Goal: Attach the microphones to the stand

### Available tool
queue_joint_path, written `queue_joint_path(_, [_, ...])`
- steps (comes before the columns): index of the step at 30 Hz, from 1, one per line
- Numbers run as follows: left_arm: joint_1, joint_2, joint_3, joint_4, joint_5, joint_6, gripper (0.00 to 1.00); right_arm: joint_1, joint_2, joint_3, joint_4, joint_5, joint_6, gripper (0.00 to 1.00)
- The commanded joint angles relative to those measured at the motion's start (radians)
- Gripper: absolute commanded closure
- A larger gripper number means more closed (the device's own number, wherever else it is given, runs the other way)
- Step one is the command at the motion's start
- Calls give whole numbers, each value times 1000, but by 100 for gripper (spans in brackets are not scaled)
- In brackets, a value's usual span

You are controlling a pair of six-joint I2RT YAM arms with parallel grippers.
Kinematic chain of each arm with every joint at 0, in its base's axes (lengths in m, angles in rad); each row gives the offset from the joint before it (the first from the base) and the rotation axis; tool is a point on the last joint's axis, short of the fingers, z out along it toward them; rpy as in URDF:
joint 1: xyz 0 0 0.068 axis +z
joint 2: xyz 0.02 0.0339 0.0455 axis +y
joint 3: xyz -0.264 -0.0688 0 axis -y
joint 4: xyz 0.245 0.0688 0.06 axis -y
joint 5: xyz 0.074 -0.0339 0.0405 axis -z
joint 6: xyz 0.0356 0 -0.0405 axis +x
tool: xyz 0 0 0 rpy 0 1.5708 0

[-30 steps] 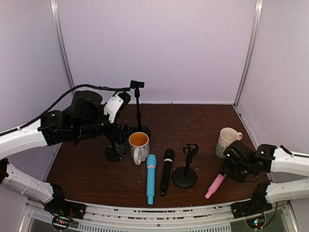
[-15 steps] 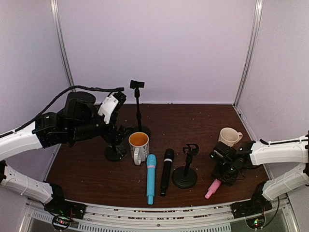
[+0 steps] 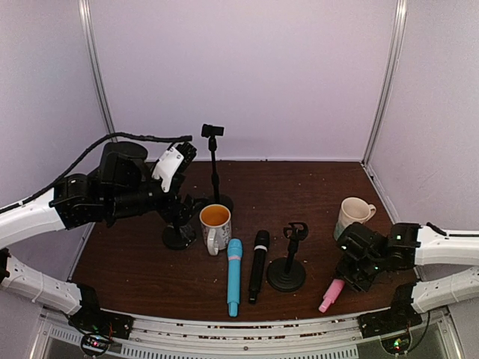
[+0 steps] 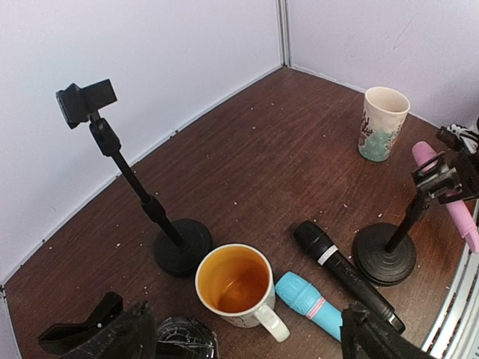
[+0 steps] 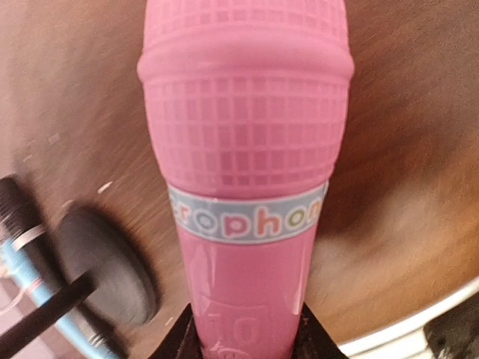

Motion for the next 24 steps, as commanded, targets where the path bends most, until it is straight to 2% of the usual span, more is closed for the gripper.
queue_joint_path(1, [-1, -7, -5, 48, 21, 6, 13, 128, -74, 156, -150, 80, 163, 82])
queue_joint_path(5, [-1, 4, -6, 62, 30, 2, 15, 252, -31, 341, -213, 141, 172, 86])
queue_joint_path(10, [1, 31, -3, 68, 98, 3, 16, 311, 79, 634, -361, 354, 21, 95])
queue_joint_path(13, [0, 43, -2, 73, 108, 4, 16, 320, 83, 734, -343, 478, -99, 100])
queue_joint_path(16, [-1, 51, 2, 98, 195, 10, 16, 320, 35, 697, -81, 591, -434, 100])
queue_joint_path(18, [-1, 53, 3, 132, 267, -9, 18, 318, -25, 586, 213, 593, -699, 100])
queue_joint_path(21, [-1, 70, 19, 170, 368, -43, 20, 304, -107, 408, 649, 474, -1048, 100])
queue_joint_path(24, [-2, 85, 37, 205, 477, -69, 20, 282, -133, 326, 884, 338, -1230, 100])
